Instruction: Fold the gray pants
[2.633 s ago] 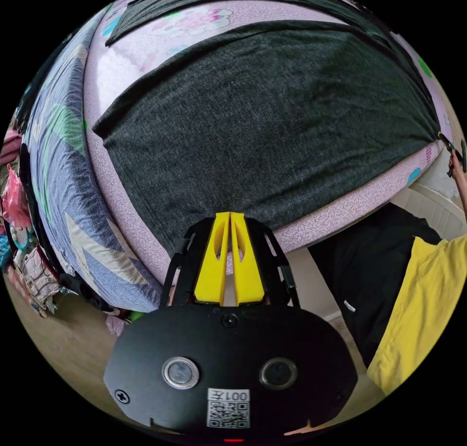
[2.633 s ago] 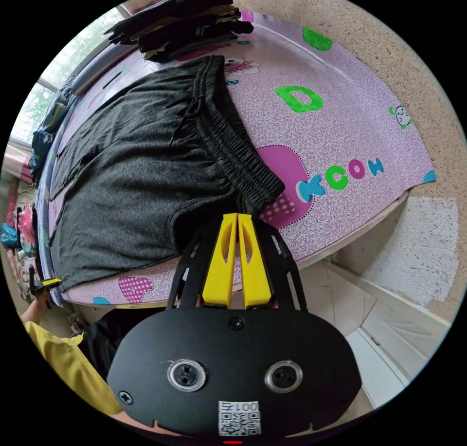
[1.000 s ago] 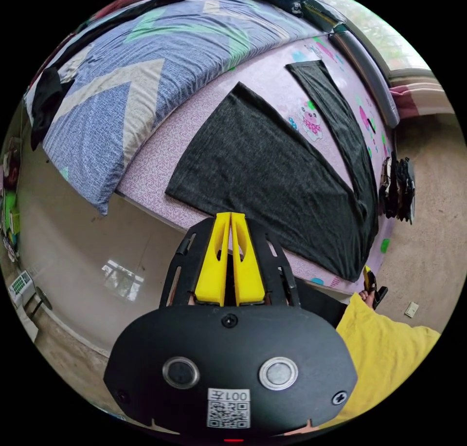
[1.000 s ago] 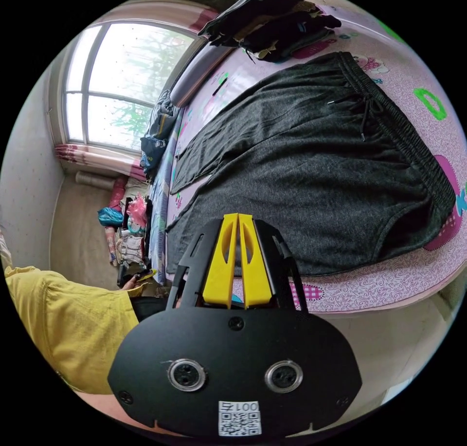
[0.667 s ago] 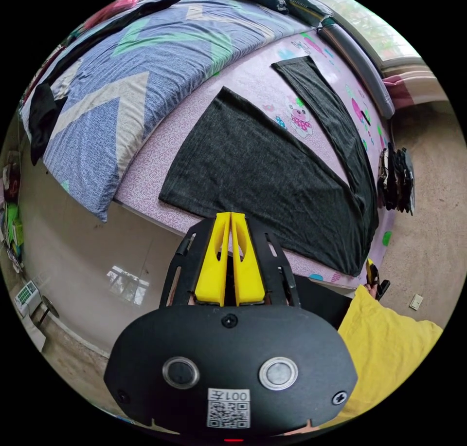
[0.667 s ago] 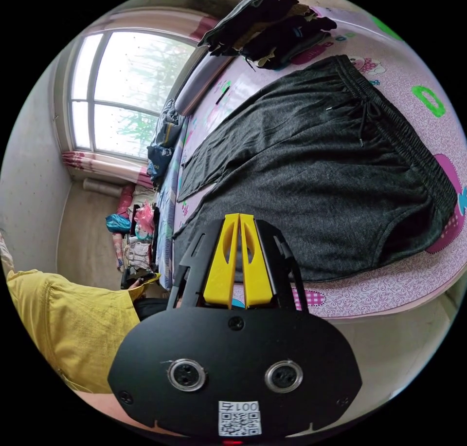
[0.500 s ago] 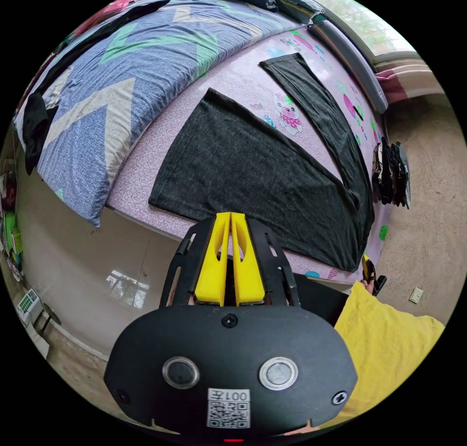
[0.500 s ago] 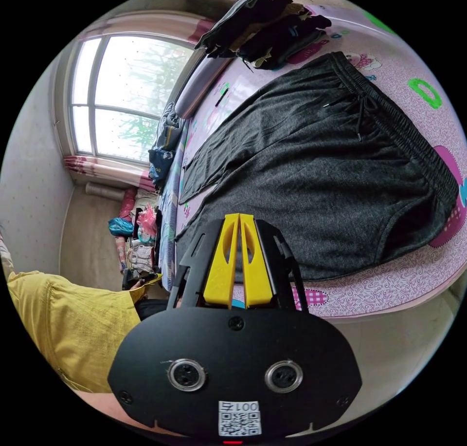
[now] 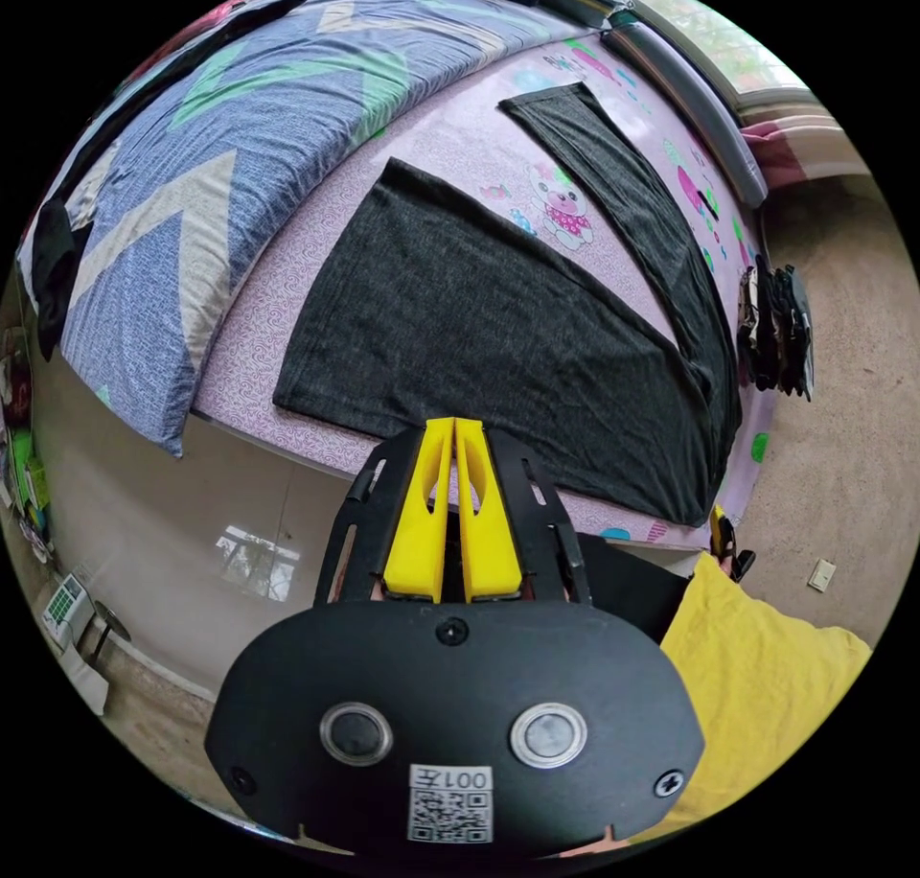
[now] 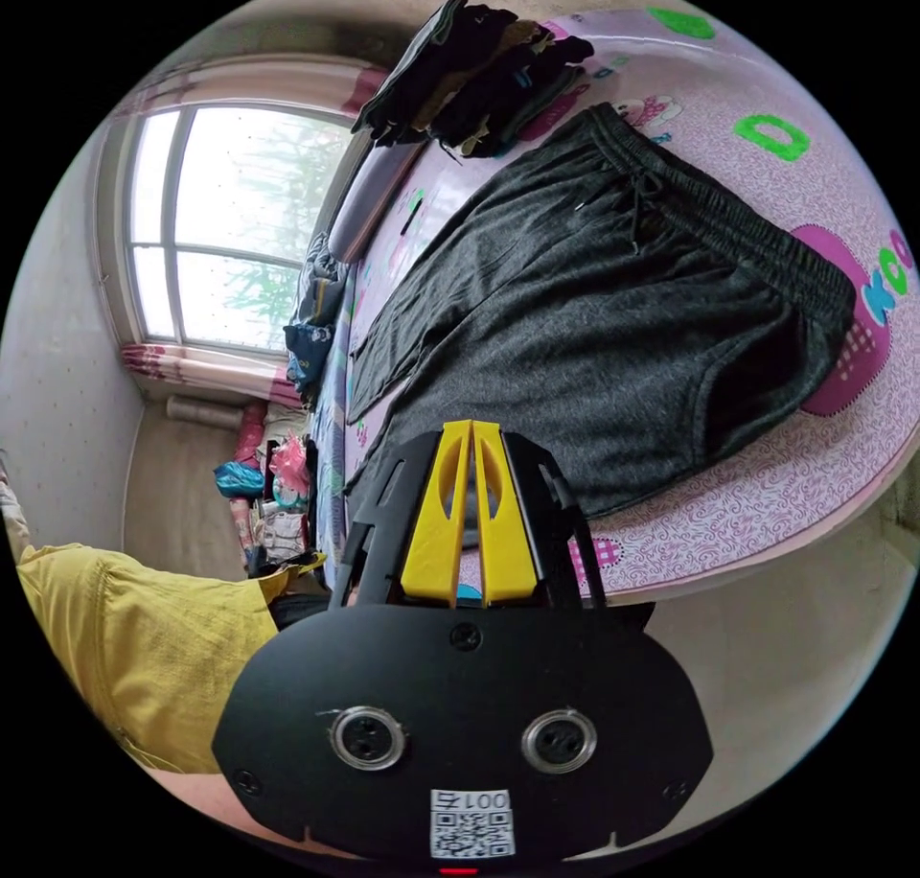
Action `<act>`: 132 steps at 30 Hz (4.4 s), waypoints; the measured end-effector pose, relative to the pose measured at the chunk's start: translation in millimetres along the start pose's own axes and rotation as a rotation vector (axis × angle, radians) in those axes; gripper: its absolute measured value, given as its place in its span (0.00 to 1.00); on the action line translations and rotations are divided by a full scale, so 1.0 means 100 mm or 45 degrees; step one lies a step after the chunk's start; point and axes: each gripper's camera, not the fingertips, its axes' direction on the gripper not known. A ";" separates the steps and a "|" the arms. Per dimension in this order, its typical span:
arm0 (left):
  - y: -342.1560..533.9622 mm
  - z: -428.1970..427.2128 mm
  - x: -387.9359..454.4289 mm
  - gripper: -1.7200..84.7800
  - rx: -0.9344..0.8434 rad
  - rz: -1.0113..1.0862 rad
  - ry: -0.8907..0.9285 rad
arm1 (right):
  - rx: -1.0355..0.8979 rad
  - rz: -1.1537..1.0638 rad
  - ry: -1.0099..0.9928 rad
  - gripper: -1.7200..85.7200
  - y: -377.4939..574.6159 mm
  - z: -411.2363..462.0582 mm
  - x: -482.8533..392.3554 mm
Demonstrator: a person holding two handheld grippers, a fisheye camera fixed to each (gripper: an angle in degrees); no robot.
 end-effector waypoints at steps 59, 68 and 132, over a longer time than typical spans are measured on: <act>-1.49 -0.70 0.71 0.00 -0.079 0.264 0.197 | -0.227 -0.237 -0.337 0.02 -0.09 1.02 -1.66; -2.26 -0.92 1.38 0.01 -0.011 0.676 0.254 | -0.290 -0.422 -0.329 0.03 -0.28 1.17 -2.35; -7.25 2.68 4.86 0.03 -0.631 2.071 -1.007 | -1.702 -1.246 0.676 0.05 -4.38 5.57 -4.32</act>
